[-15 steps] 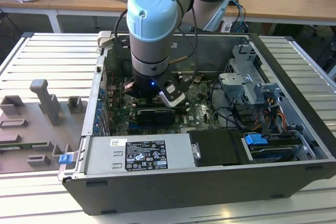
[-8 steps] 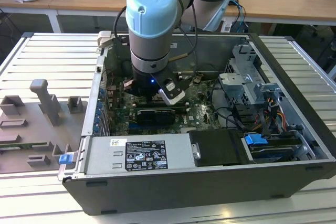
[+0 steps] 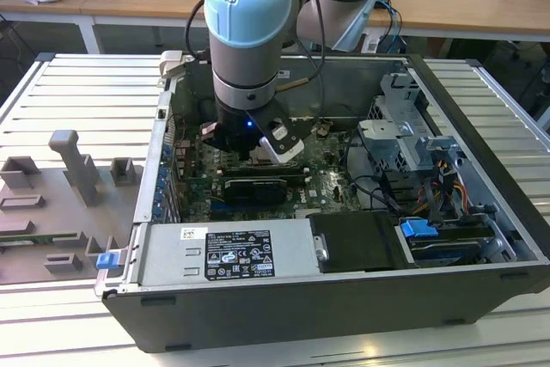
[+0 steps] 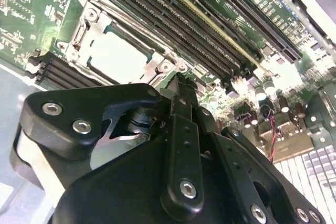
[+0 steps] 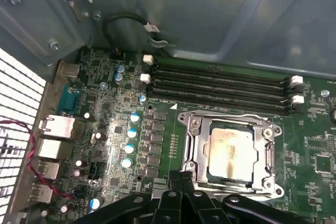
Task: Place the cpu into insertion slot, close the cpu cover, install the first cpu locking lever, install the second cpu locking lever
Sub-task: 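Install the second cpu locking lever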
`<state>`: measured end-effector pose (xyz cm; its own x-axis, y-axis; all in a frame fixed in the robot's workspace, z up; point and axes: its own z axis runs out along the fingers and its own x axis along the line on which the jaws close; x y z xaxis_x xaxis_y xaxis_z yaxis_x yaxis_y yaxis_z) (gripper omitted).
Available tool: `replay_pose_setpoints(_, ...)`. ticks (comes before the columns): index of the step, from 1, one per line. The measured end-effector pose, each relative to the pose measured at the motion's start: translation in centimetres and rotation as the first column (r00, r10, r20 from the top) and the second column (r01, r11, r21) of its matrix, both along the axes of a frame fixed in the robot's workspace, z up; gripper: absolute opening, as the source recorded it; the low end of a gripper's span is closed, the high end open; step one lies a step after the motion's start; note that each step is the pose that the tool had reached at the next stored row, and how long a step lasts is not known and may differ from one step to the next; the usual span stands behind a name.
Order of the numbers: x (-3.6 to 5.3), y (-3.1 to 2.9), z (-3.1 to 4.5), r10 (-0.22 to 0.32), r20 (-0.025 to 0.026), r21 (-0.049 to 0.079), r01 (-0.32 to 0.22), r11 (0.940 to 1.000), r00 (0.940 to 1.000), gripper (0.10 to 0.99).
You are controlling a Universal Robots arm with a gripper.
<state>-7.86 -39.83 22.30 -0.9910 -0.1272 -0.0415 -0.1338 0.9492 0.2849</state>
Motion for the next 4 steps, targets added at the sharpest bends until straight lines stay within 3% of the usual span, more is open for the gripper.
replay_pose_setpoints(4, 0.0, 0.01, 0.2, 0.0, 0.0002, 0.0, 0.0, 1.0, 1.0, 0.106)
